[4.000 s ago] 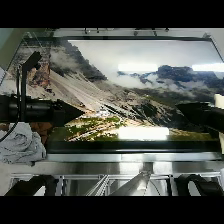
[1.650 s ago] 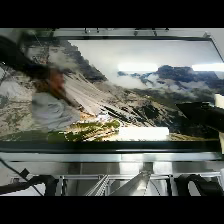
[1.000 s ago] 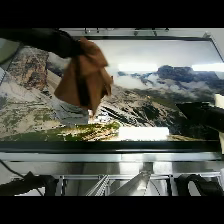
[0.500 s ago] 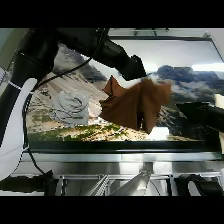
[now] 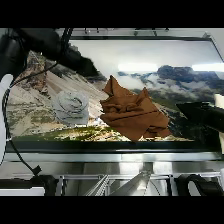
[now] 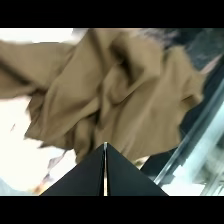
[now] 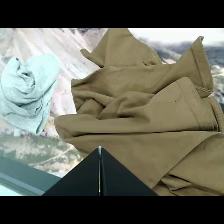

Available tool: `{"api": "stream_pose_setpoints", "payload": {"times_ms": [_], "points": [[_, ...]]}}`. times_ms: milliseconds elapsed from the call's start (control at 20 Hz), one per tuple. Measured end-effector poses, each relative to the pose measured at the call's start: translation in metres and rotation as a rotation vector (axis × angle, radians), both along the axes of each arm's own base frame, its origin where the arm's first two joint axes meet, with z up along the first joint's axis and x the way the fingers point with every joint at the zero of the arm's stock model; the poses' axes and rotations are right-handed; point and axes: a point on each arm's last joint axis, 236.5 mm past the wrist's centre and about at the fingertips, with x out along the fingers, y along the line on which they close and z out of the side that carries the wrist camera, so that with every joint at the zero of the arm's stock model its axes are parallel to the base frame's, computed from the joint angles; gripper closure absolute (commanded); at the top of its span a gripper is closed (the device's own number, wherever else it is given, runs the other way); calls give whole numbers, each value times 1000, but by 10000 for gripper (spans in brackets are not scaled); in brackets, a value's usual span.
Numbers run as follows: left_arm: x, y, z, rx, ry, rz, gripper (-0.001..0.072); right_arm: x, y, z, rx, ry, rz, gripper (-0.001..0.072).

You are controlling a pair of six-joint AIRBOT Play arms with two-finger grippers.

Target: Fold the shirts.

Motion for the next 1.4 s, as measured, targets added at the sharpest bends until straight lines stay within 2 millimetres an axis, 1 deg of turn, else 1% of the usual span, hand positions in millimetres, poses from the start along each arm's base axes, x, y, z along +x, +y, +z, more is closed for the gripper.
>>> {"api": "stream_pose_setpoints", "payload": {"times_ms": [150, 250, 350, 400, 450, 550, 600, 650, 700, 750, 850, 900, 950, 1000, 1050, 1100, 1200, 1300, 1400], "points": [[12, 55, -80, 98, 111, 161, 693, 0, 0, 0, 0, 0, 0, 695], [13, 86, -128, 154, 158, 251, 693, 0, 0, 0, 0, 0, 0, 695], [8, 113, -169, 209, 210, 321, 693, 0, 0, 0, 0, 0, 1, 694], [3, 126, -187, 235, 238, 347, 693, 0, 0, 0, 0, 0, 1, 695], [-2, 137, -200, 256, 263, 370, 694, 0, 0, 0, 0, 0, 1, 694], [-12, 161, -218, 301, 309, 427, 694, 0, 0, 0, 0, 0, 1, 694], [-20, 179, -223, 339, 328, 459, 693, 0, 0, 0, 1, 0, 1, 694], [-26, 198, -224, 375, 339, 496, 693, 0, 0, 0, 0, 0, 1, 694], [-36, 221, -223, 419, 348, 540, 693, 0, 0, 0, 0, 0, 1, 695], [-49, 248, -219, 463, 363, 592, 693, 0, 0, 0, 1, 0, 1, 694], [-74, 297, -206, 514, 375, 715, 692, 0, 0, 0, 0, 0, 1, 694], [-87, 316, -198, 524, 377, 772, 692, 0, 0, 0, 0, 0, 1, 694], [-98, 332, -190, 515, 371, 826, 692, 0, 0, 0, 0, 0, 1, 695], [-105, 341, -181, 490, 357, 866, 691, 0, 0, 0, 0, 0, 1, 695], [-109, 344, -171, 447, 334, 893, 691, 0, 0, 0, 0, 0, 1, 694], [-107, 342, -160, 392, 303, 908, 692, 0, 0, 0, 0, 0, 1, 694], [-94, 322, -132, 252, 219, 906, 692, 0, 0, 0, 0, 0, 1, 694], [-80, 286, -102, 125, 154, 843, 692, 0, 0, 0, 11, 10, -7, 694], [-71, 236, -80, 37, 118, 719, 688, 3, -4, -8, 20, 54, -36, 694]]}}
